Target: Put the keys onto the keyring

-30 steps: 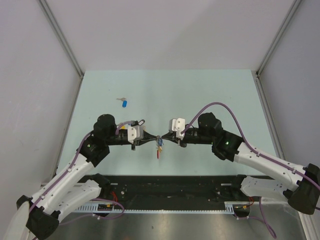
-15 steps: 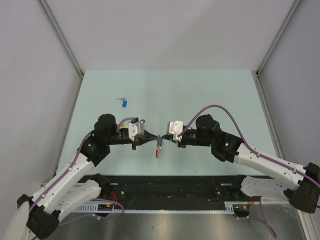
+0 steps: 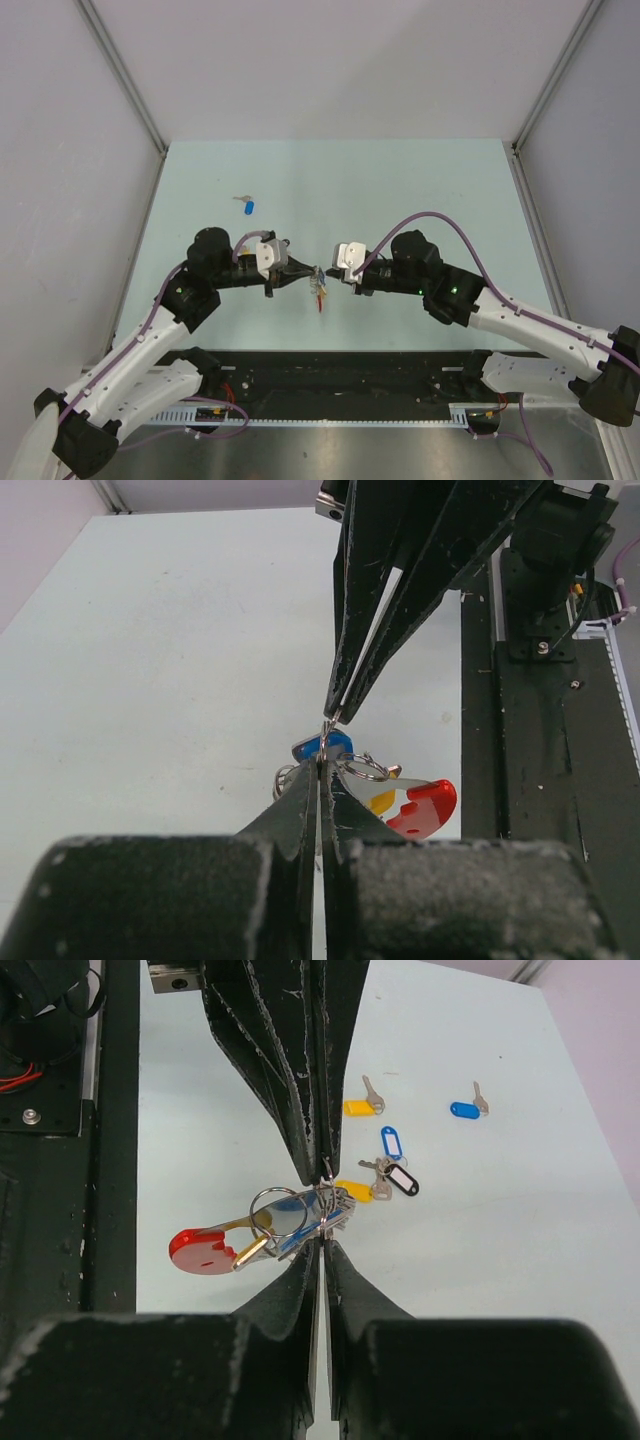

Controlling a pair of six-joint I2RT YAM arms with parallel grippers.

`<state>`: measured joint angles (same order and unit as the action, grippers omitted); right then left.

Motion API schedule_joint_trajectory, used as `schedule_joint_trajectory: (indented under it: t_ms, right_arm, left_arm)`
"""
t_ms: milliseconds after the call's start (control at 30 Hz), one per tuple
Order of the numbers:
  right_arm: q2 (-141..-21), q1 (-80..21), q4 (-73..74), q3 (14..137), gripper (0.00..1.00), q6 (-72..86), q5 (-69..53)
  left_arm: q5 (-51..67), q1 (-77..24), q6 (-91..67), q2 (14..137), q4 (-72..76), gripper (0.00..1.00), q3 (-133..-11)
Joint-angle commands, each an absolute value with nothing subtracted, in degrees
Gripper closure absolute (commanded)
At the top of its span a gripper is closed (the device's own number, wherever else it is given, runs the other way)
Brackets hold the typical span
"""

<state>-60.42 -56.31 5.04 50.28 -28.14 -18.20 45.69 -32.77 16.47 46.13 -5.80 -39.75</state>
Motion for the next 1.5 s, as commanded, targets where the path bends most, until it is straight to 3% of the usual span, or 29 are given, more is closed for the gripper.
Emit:
schedule_joint_trajectory:
  t_ms: [0, 133, 233, 767, 1167, 1267, 1400, 1467]
  right_arm:
    - [-59.50, -56.60, 5.10, 51.33, 0.91, -28.21, -17.23]
    - [-58.89, -56.51, 4.31, 51.24, 0.73, -27.69, -17.40]
    - [-58.71, -56.51, 2.99, 50.98, 0.69, -27.25, -17.23]
    - [-60.02, -54.67, -1.93, 50.71, 0.69, -24.08, -22.41]
    - [-61.70, -54.49, -1.32, 50.71, 0.77, -23.12, -21.27]
    - [-61.79, -54.49, -1.14, 50.71, 0.83, -22.94, -20.92]
    - [-61.70, -54.40, -1.14, 50.71, 1.00, -23.20, -20.57]
    - [-61.52, -54.40, -0.97, 50.71, 1.00, -23.73, -19.95]
  left_arm:
    - [45.17, -33.05, 15.56, 45.70, -1.85, 1.00, -40.34]
    - [45.35, -33.05, 15.82, 45.62, -1.76, 1.00, -40.17]
    - [45.70, -33.05, 15.82, 45.26, -1.50, 1.00, -39.99]
    - [44.74, -33.05, 14.68, 44.65, -0.26, 1.00, -39.29]
    - [43.59, -33.13, 13.36, 43.95, 2.81, 1.00, -38.50]
    - [43.51, -33.05, 13.10, 43.86, 3.34, 1.00, -38.32]
    - [43.50, -33.13, 12.48, 43.77, 4.22, 1.00, -37.97]
    - [43.33, -33.13, 12.04, 43.86, 4.48, 1.00, -37.88]
